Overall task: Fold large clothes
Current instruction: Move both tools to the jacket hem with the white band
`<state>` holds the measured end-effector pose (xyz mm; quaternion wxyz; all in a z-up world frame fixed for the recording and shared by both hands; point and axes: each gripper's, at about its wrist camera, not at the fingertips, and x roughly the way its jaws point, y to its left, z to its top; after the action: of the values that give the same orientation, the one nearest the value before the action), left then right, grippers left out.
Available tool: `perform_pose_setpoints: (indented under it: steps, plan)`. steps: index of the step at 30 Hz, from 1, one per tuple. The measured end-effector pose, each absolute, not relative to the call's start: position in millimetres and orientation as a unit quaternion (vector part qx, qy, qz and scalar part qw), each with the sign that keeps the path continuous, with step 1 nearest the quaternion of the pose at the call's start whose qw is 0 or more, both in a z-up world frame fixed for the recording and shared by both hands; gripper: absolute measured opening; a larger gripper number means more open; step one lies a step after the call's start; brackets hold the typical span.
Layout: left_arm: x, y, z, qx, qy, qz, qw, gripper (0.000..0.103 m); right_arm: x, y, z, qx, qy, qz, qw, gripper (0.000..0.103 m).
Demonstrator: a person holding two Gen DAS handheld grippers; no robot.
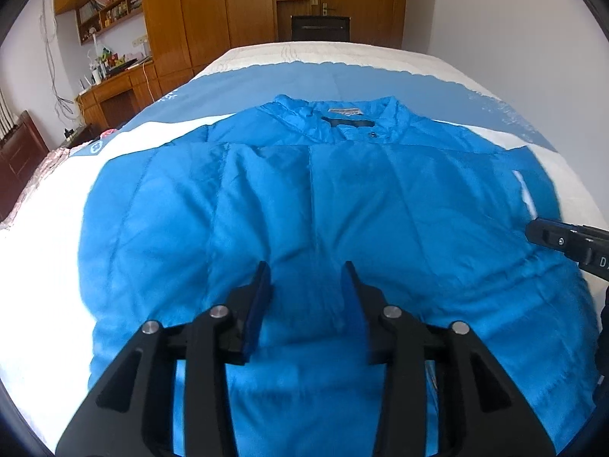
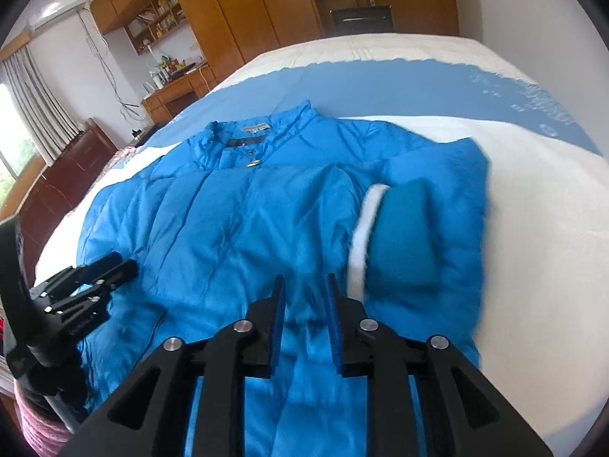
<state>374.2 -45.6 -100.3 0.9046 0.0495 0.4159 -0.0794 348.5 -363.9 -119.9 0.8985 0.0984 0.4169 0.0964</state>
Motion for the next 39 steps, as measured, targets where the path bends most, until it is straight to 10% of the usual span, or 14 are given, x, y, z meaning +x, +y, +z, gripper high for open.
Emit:
perform_pose_setpoints:
  steps: [13,39]
  plan:
    - [224.1,10.8,-56.7,0.088,0.362,-0.022,0.928,0.069,224.1,-390.7,-111.0,0.119,0.425,0.119,0.889,0.060]
    - [121.0,111.2,-108.2,0.003,0.441,0.034,0.897,0.080,76.8,-421.1,-165.6,0.164,0.462,0.146,0.859,0.069]
